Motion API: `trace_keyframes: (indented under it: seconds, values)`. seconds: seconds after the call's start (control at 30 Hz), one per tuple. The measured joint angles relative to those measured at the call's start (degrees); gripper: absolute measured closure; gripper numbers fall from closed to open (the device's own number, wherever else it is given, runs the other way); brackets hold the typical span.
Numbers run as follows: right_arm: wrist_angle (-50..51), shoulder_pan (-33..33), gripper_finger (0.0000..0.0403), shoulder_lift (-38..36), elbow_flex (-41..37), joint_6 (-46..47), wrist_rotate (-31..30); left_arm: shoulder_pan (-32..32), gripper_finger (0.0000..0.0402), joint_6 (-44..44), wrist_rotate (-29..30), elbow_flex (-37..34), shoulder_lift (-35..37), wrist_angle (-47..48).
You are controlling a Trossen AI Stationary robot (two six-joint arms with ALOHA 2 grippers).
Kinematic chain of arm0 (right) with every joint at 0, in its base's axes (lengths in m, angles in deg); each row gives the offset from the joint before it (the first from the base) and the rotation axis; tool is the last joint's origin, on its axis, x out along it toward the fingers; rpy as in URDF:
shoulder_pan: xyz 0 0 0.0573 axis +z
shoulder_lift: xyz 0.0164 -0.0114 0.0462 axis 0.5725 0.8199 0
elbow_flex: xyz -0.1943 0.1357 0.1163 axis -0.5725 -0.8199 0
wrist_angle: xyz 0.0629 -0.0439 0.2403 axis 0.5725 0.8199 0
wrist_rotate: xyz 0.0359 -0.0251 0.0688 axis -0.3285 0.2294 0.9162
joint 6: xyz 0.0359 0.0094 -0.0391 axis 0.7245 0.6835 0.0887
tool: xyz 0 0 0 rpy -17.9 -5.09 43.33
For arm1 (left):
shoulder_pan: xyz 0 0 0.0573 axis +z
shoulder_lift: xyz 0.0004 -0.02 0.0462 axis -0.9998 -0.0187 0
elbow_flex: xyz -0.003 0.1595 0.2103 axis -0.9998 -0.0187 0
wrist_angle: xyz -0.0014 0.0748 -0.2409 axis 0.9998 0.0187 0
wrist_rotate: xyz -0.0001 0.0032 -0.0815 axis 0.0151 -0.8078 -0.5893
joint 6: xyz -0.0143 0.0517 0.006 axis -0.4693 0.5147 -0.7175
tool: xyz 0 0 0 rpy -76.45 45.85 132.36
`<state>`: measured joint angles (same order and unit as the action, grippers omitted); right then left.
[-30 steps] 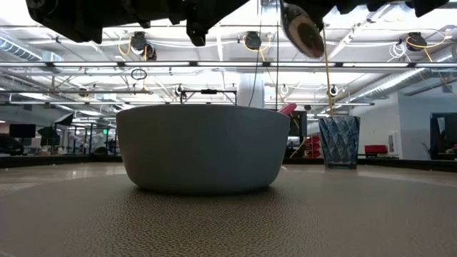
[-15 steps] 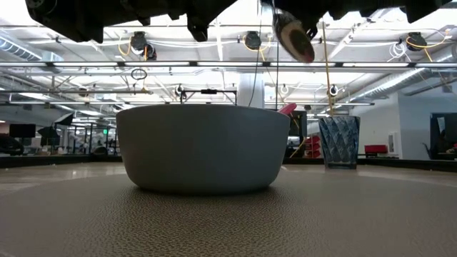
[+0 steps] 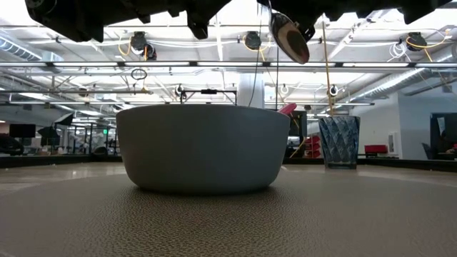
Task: Pick & Place Utensil
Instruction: Put the yellow spoon into the blue bowl on the brown placemat
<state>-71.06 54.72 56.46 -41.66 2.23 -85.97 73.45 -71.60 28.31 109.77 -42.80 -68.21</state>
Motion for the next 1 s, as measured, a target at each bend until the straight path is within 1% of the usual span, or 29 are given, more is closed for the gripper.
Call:
trace_keyframes:
  seconds: [0.33,0.43,0.5,0.63,0.77,1.0]
  values:
    - [-0.5,-0.7,0.0364,2.6,-0.1,1.3,0.1,0.0,0.0176,0.1,0.4,0.0,0.0,-0.2]
    - [-2.5,-1.0,0.0365,2.9,0.0,1.3,0.4,0.0,0.0176,0.0,0.6,0.0,0.0,0.0]
    - [-3.0,-1.2,0.0365,3.5,0.1,1.5,1.7,0.0,0.0176,0.0,0.6,0.0,0.0,0.5]
    - [-4.0,-1.5,0.0364,4.1,0.3,1.5,1.5,0.0,0.0183,-0.2,0.6,0.0,0.0,2.0]
    - [-3.4,-1.7,0.0364,4.6,0.3,1.4,1.6,0.0,0.0221,-0.2,0.6,0.0,0.1,2.6]
    - [-3.8,-1.7,0.0363,4.5,0.4,1.4,1.6,0.0,0.0328,0.2,0.8,0.0,0.1,3.2]
